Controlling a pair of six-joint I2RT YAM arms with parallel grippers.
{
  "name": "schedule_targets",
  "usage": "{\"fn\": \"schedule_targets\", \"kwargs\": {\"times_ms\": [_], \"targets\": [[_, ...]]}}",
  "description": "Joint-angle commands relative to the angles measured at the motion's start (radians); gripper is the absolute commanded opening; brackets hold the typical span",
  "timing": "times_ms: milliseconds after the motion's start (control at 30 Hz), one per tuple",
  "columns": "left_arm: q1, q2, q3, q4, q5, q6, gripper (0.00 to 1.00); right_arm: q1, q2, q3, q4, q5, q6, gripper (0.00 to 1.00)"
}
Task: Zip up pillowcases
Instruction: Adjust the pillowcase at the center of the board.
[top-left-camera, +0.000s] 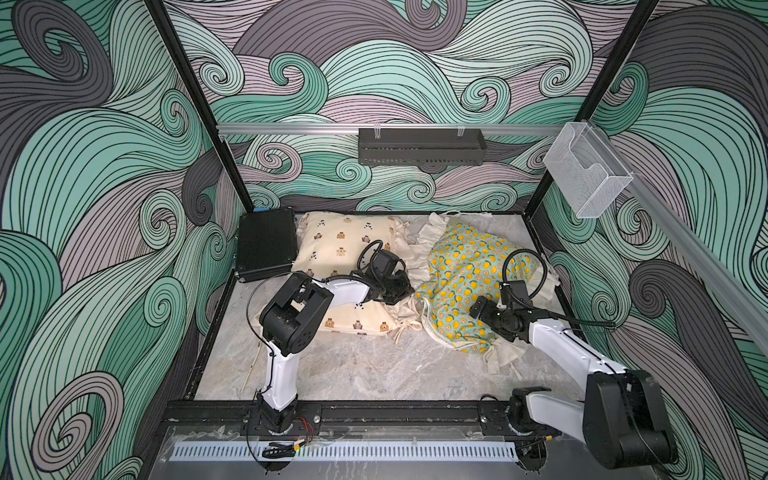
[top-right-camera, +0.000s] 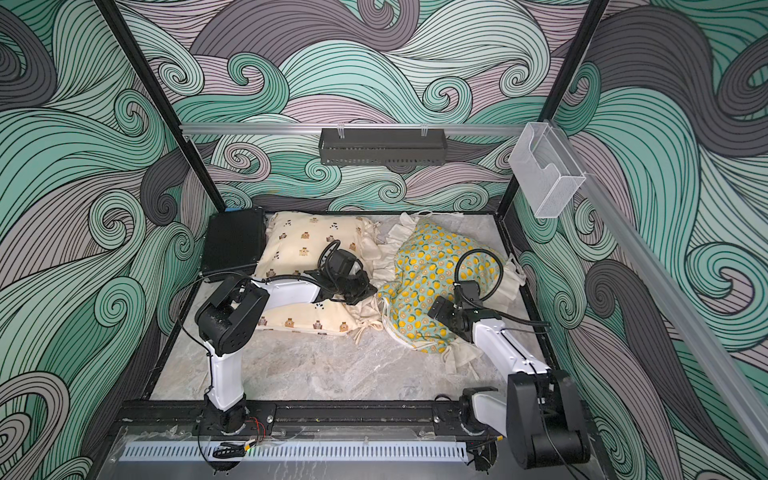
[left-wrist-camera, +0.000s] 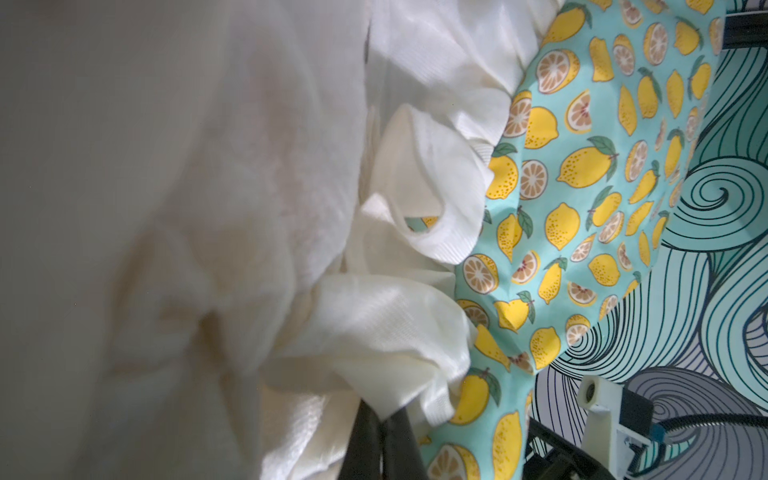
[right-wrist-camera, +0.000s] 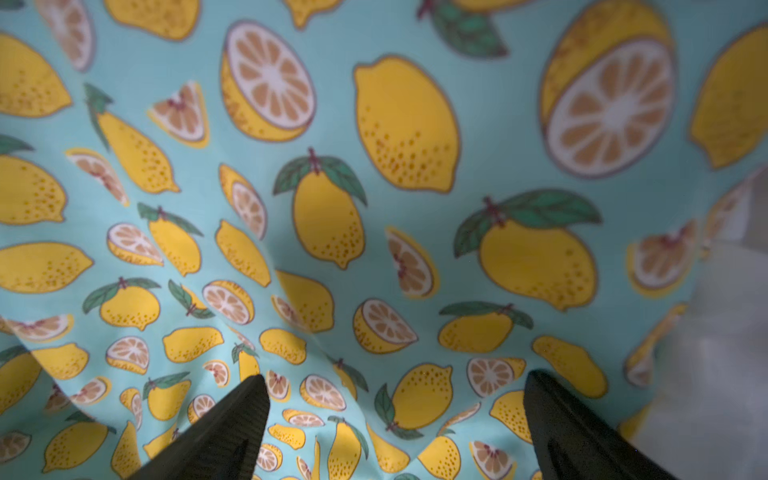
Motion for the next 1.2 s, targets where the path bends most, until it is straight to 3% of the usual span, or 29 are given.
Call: {"fn": "schedule_targets", "kwargs": {"times_ms": [0, 300, 767, 1000, 1167], "targets": [[-0.004, -0.068, -0.022, -0.038, -0.038, 0.027, 0.0, -0.03, 0.056, 0.042, 0.067, 0.017, 0.013, 0.99], [-0.003, -0.137, -0.051, -0.103, -0.052, 0.059, 0.0, -0.096, 0.23, 0.162, 0.096, 0.056, 0.014, 0.99], [-0.032, -0.286, -0.148, -0.132, -0.047, 0.05, 0.0, -0.099, 0.482, 0.397, 0.116, 0.039, -0.032, 0.99], [-0.091, -0.346, -0.146, -0.181, -0.058, 0.074, 0.0, -0.098, 0.53, 0.513, 0.063, 0.109, -0.07, 0.99], [-0.11, -0.369, -0.146, -0.186, -0.069, 0.086, 0.0, -0.097, 0.432, 0.493, 0.022, 0.078, -0.071, 0.99]]}}
